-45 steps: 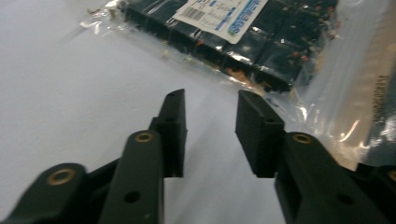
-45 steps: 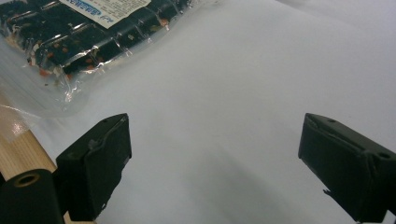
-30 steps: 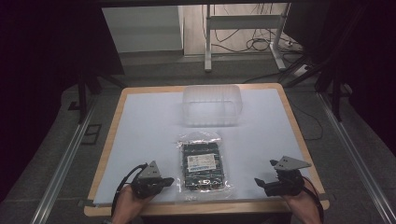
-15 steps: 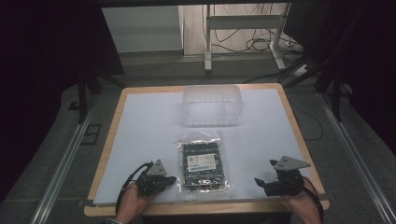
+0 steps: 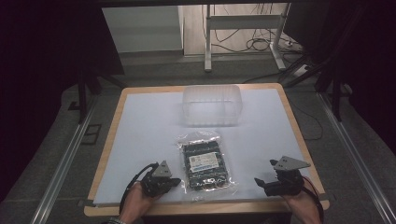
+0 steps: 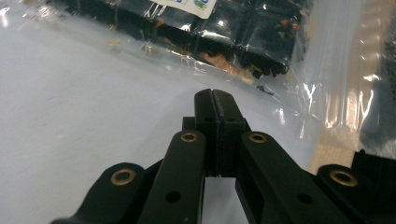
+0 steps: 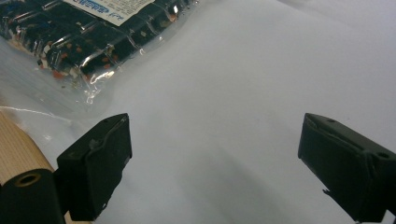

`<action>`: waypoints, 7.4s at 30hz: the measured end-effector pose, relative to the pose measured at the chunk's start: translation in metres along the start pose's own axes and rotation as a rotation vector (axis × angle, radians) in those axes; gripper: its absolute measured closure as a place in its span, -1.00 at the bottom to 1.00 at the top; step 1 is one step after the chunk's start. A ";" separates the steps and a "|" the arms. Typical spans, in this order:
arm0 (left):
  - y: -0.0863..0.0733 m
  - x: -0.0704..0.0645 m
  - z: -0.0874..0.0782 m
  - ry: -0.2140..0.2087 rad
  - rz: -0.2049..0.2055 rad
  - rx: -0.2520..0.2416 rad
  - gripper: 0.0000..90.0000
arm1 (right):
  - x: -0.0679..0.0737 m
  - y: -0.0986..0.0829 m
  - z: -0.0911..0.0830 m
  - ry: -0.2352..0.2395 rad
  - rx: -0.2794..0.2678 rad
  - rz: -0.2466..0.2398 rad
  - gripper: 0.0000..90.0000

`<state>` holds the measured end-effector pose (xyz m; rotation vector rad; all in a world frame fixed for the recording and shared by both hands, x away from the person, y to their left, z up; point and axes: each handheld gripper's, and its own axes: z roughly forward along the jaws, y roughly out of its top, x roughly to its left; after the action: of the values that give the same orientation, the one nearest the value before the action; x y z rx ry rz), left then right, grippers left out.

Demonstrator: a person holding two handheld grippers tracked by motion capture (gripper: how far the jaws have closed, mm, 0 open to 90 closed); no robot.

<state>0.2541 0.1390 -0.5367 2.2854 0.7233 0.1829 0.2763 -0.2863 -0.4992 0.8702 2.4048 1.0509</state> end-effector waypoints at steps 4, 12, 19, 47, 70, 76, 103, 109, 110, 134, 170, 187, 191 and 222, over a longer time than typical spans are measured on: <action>0.003 -0.005 0.003 -0.009 0.017 0.001 1.00 | -0.001 0.000 -0.001 -0.005 -0.001 0.001 -0.78; 0.010 -0.012 0.010 -0.031 0.041 -0.001 1.00 | -0.003 0.000 -0.004 -0.019 -0.002 0.010 -0.78; 0.021 -0.020 0.020 -0.061 0.062 -0.005 1.00 | -0.010 -0.002 -0.010 -0.043 0.005 0.032 -0.78; 0.070 -0.035 0.070 -0.117 0.092 -0.046 1.00 | -0.022 -0.014 -0.027 -0.073 0.021 0.095 -0.78; 0.063 -0.032 0.030 -0.087 0.064 -0.141 0.83 | -0.019 -0.013 -0.023 -0.046 0.023 0.127 -0.75; 0.055 -0.026 0.014 -0.063 0.047 -0.168 0.93 | -0.016 -0.012 -0.020 -0.039 0.016 0.151 -0.80; 0.032 -0.026 0.001 0.034 0.006 -0.136 0.13 | 0.060 0.022 0.005 0.262 0.054 0.049 0.97; 0.014 -0.028 -0.013 0.076 -0.014 -0.142 -0.36 | 0.088 0.024 0.028 0.307 0.132 -0.029 0.97; 0.011 -0.027 -0.015 0.081 -0.025 -0.144 -0.39 | 0.091 0.024 0.031 0.302 0.146 -0.046 0.97; -0.001 -0.022 -0.028 0.081 -0.075 -0.177 -0.59 | 0.014 0.000 0.018 0.069 0.204 0.017 0.98; -0.017 -0.017 -0.037 0.149 -0.074 -0.138 -0.93 | -0.088 0.030 0.009 -0.012 0.080 0.209 0.14; -0.016 -0.019 -0.032 0.157 -0.027 -0.099 -0.93 | -0.111 0.040 0.070 0.117 0.127 0.212 0.32; -0.015 -0.020 -0.030 0.158 -0.017 -0.090 -0.93 | -0.104 0.045 0.066 0.131 0.100 0.197 0.50; -0.015 -0.021 -0.032 0.171 -0.022 -0.104 -0.95 | -0.073 0.098 0.014 0.147 0.018 0.197 0.97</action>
<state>0.2197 0.1553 -0.5219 2.1805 0.8062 0.4005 0.3758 -0.2764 -0.4281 1.0900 2.4905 1.2051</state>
